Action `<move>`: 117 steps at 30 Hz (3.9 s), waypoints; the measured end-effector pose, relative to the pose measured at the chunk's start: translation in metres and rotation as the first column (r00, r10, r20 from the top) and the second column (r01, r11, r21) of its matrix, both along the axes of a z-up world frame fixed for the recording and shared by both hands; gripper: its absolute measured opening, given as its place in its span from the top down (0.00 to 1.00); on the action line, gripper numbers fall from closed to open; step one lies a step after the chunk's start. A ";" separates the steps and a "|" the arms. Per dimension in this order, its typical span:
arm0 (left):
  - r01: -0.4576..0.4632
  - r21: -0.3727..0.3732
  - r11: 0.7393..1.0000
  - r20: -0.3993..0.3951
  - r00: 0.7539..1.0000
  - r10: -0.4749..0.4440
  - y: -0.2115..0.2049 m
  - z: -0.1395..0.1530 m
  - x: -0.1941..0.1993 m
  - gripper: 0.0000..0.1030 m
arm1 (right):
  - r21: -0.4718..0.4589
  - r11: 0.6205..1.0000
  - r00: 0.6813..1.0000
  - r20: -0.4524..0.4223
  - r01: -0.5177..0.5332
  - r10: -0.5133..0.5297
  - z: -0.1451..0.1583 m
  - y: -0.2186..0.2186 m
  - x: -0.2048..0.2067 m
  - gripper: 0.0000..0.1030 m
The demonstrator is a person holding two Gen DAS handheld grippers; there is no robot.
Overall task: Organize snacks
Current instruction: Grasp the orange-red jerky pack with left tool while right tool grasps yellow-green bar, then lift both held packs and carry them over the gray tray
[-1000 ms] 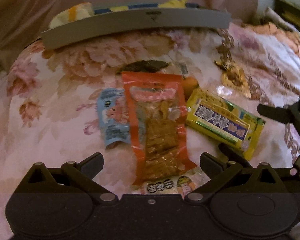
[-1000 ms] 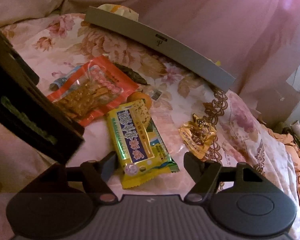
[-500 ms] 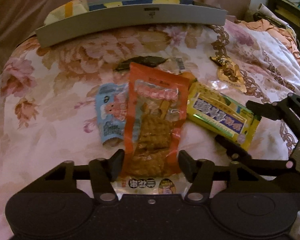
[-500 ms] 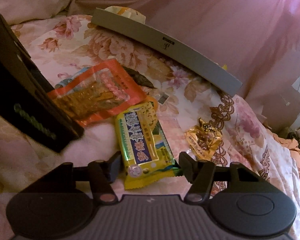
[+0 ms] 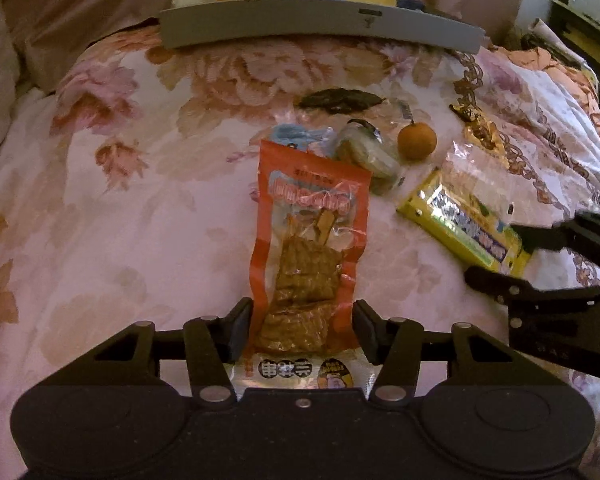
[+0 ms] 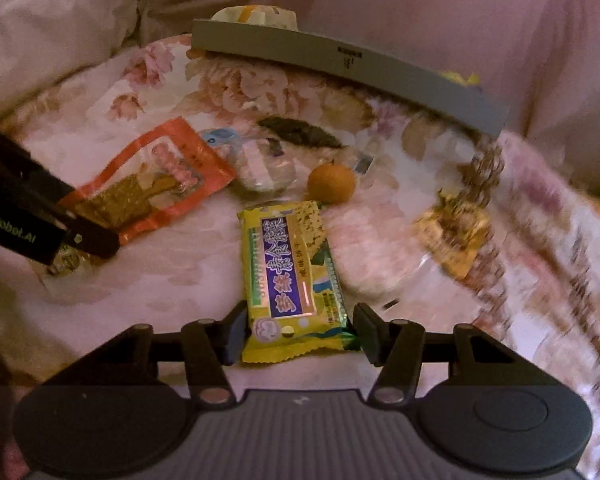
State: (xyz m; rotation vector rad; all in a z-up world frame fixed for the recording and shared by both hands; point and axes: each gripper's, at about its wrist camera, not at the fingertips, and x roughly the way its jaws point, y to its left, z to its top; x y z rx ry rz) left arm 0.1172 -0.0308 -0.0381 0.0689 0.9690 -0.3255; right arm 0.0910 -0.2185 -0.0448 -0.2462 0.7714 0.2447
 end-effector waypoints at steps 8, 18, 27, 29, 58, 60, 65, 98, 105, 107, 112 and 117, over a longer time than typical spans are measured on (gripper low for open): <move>0.062 0.058 0.996 0.064 0.996 -0.066 -0.014 -0.007 -0.003 0.27 | 0.063 0.998 1.000 0.021 0.018 -0.019 -0.001 -0.001 0.000 0.37; 0.075 0.107 0.991 0.123 0.989 -0.088 -0.024 -0.013 0.007 0.29 | 0.082 0.997 0.995 0.102 0.011 -0.020 -0.006 0.003 0.002 0.28; 0.079 0.106 0.991 0.131 0.987 -0.093 -0.023 -0.011 0.005 0.38 | 0.158 0.987 0.997 0.074 0.023 -0.035 -0.008 0.001 0.006 0.37; 0.076 0.085 0.994 0.127 0.988 -0.086 -0.021 -0.009 0.004 0.40 | 0.169 0.985 0.998 0.061 0.015 -0.026 -0.008 0.002 0.007 0.44; 0.099 -0.052 0.994 0.045 0.994 -0.096 -0.021 -0.011 0.002 0.35 | 0.200 0.980 0.999 0.041 0.022 -0.030 -0.009 0.005 0.009 0.42; 0.105 -0.059 0.993 0.041 0.994 -0.103 -0.020 -0.011 0.003 0.32 | 0.201 0.979 0.999 0.039 0.021 -0.029 -0.008 0.005 0.009 0.42; 0.106 -0.034 0.994 0.047 0.993 -0.104 -0.021 -0.011 0.002 0.39 | 0.181 0.983 0.999 0.045 0.014 -0.022 -0.007 0.008 0.009 0.46; 0.012 -0.199 0.980 0.195 0.980 0.027 -0.017 0.023 -0.016 0.56 | -0.227 0.973 0.929 0.352 -0.035 0.116 0.004 0.042 -0.021 0.50; 0.000 -0.240 0.971 0.255 0.965 0.063 -0.017 0.042 -0.009 0.56 | -0.202 0.979 0.900 0.428 0.010 0.079 0.019 0.035 -0.020 0.49; -0.005 -0.255 0.967 0.277 0.958 0.078 -0.019 0.052 -0.005 0.56 | -0.186 0.982 0.895 0.442 0.024 0.062 0.024 0.031 -0.017 0.49; -0.008 -0.283 0.959 0.342 0.933 0.109 -0.027 0.079 0.016 0.56 | -0.140 0.989 0.874 0.486 0.053 0.022 0.042 0.019 -0.006 0.49; -0.037 -0.306 0.951 0.411 0.896 0.167 -0.033 0.106 0.046 0.56 | -0.098 0.991 0.840 0.542 0.092 -0.024 0.060 0.006 0.020 0.49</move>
